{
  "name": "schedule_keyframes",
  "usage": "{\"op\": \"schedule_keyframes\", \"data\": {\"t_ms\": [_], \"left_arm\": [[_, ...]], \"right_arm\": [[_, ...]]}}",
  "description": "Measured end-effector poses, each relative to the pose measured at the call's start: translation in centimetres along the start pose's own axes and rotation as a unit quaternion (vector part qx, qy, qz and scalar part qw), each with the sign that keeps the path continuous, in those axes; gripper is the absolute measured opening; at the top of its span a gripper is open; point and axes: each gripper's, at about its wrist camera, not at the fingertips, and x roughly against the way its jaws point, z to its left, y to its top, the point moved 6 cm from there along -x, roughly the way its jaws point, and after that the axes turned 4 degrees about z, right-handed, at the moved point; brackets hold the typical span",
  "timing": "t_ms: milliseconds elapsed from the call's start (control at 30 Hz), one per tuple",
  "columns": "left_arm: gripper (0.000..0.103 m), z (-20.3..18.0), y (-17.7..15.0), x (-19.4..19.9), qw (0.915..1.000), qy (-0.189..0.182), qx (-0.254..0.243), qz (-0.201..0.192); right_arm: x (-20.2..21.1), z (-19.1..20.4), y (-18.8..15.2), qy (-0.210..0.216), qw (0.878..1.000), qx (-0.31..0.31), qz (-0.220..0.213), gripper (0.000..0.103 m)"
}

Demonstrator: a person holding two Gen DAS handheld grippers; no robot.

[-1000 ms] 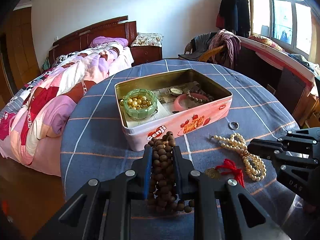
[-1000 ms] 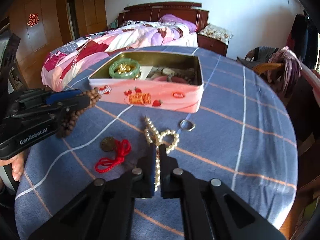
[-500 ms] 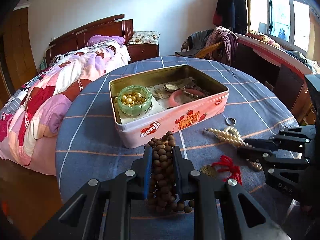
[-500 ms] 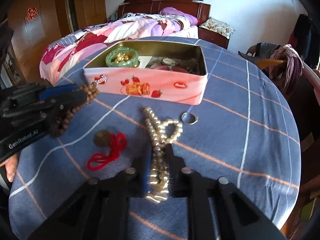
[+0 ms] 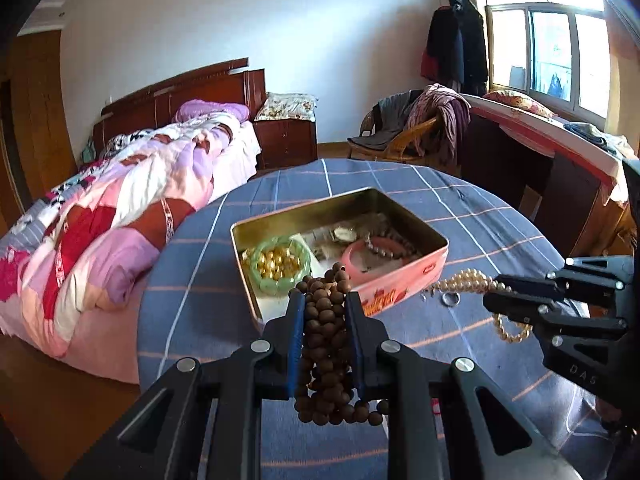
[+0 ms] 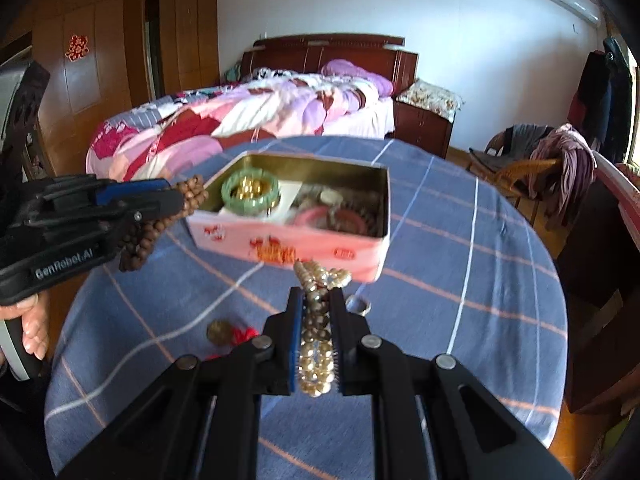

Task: Organize jewelry
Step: 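Carry the wooden beads and pearl necklace into the tin and open both tools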

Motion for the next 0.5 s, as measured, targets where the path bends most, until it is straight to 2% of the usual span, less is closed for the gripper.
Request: {"op": "schedule_keyframes", "data": {"t_ms": [500], "left_arm": [[0.02, 2.0, 5.1, -2.3, 0.9995, 0.026, -0.008, -0.018]], "right_arm": [[-0.7, -0.9, 5.9, -0.007, 0.999, 0.006, -0.046, 0.015]]}}
